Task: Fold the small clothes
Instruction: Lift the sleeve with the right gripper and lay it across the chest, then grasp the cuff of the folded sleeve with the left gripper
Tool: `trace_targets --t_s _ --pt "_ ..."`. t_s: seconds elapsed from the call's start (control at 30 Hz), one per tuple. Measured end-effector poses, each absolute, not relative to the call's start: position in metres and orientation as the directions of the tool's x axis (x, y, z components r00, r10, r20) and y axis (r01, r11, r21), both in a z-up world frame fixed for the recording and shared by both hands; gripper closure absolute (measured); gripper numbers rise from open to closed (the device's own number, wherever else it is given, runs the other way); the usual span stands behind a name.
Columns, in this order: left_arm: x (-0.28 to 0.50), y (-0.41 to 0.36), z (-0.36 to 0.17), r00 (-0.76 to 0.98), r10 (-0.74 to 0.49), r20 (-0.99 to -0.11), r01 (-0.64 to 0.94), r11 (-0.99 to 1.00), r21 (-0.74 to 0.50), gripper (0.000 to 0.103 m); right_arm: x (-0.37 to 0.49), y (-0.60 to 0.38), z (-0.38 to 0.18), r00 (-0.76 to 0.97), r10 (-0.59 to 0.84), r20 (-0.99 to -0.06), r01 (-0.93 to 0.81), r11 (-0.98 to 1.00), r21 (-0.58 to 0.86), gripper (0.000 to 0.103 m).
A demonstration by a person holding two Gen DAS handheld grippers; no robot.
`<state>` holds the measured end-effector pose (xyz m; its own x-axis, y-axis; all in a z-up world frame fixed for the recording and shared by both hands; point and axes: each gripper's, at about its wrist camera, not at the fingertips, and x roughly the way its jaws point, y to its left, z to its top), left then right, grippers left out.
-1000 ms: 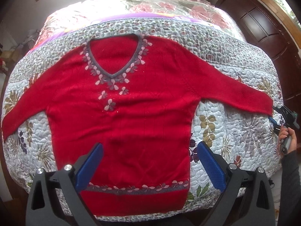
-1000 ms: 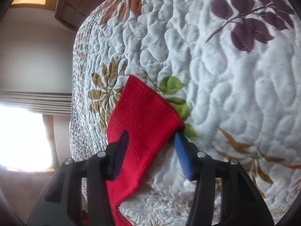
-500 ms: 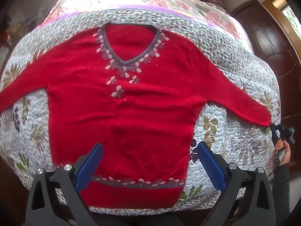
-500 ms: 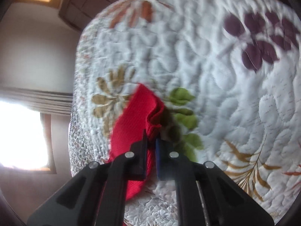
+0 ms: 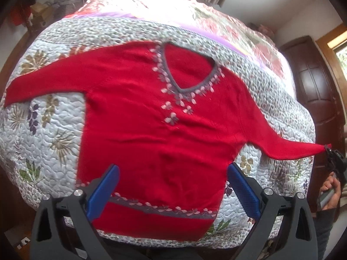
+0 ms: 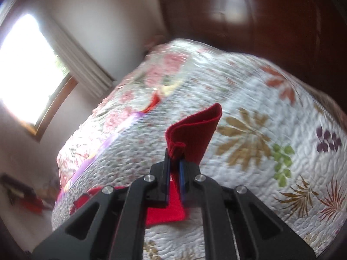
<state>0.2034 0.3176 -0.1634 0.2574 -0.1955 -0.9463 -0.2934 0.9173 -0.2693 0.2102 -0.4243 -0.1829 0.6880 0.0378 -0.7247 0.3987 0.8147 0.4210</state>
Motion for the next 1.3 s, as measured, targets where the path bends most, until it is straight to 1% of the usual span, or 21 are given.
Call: trace_targets --t_s 0.07,0.27,0.37,0.53,0.7,0.77,0.9,0.93,0.97,1.03,1.07,1.13,1.17,1.2,1.27,1.3 --pt "0.201 0.333 -0.161 0.269 -0.203 -0.941 -0.308 0.908 -0.284 0.004 0.219 -0.398 -0.169 0.697 0.049 -0.715 0.359 0.84 0.408 0.097" --pt "0.197 0.372 -0.157 0.297 -0.212 -0.931 -0.329 0.893 -0.309 0.004 0.242 -0.309 -0.136 0.71 0.058 -0.702 0.225 0.926 0.304 0.097" --pt "0.199 0.393 -0.156 0.308 -0.219 -0.926 -0.332 0.887 -0.32 0.004 0.254 -0.261 -0.134 0.702 0.073 -0.708 0.162 0.952 0.258 0.097" --pt "0.208 0.426 -0.158 0.317 -0.231 -0.92 -0.325 0.885 -0.334 0.004 0.271 -0.197 -0.153 0.671 0.116 -0.733 0.103 0.964 0.247 0.097" --pt "0.223 0.454 -0.159 0.329 -0.246 -0.912 -0.304 0.886 -0.349 0.004 0.292 -0.123 -0.199 0.599 0.156 -0.786 0.069 0.967 0.244 0.097" --pt "0.229 0.462 -0.162 0.328 -0.255 -0.91 -0.297 0.886 -0.355 0.004 0.297 -0.093 -0.222 0.565 0.151 -0.811 0.055 0.974 0.22 0.097" --pt "0.245 0.474 -0.173 0.314 -0.281 -0.907 -0.261 0.893 -0.367 0.004 0.304 -0.038 -0.289 0.468 0.12 -0.875 0.043 0.986 0.159 0.097" --pt "0.25 0.475 -0.178 0.307 -0.29 -0.906 -0.248 0.895 -0.37 0.004 0.304 -0.027 -0.304 0.446 0.102 -0.889 0.041 0.99 0.135 0.098" --pt "0.253 0.476 -0.181 0.302 -0.299 -0.905 -0.239 0.895 -0.376 0.004 0.302 -0.011 -0.326 0.42 0.06 -0.905 0.029 0.996 0.08 0.098" --pt "0.264 0.474 -0.191 0.281 -0.325 -0.903 -0.21 0.897 -0.388 0.004 0.3 0.005 -0.355 0.367 0.039 -0.929 0.021 0.998 0.051 0.098" --pt "0.268 0.473 -0.196 0.275 -0.333 -0.902 -0.197 0.898 -0.392 0.004 0.297 0.016 -0.372 0.335 0.031 -0.942 0.016 0.999 0.039 0.096" --pt "0.28 0.467 -0.21 0.251 -0.364 -0.897 -0.172 0.895 -0.411 0.004 0.29 0.029 -0.383 0.323 0.004 -0.946 -0.003 1.0 0.003 0.091" --pt "0.284 0.464 -0.214 0.243 -0.374 -0.895 -0.169 0.892 -0.419 0.004 0.284 0.036 -0.383 0.333 -0.014 -0.943 -0.015 1.0 -0.02 0.083" --pt "0.29 0.459 -0.22 0.226 -0.395 -0.89 -0.167 0.885 -0.435 0.004 0.28 0.039 -0.38 0.33 -0.003 -0.944 -0.024 1.0 -0.011 0.071" --pt "0.3 0.449 -0.231 0.206 -0.439 -0.875 -0.164 0.866 -0.473 0.004 0.267 0.04 -0.369 0.325 0.036 -0.945 -0.039 0.999 0.025 0.062" --pt "0.308 0.44 -0.237 0.191 -0.477 -0.858 -0.161 0.847 -0.507 0.004 0.259 0.038 -0.363 0.323 0.044 -0.945 -0.038 0.999 0.033 0.062"
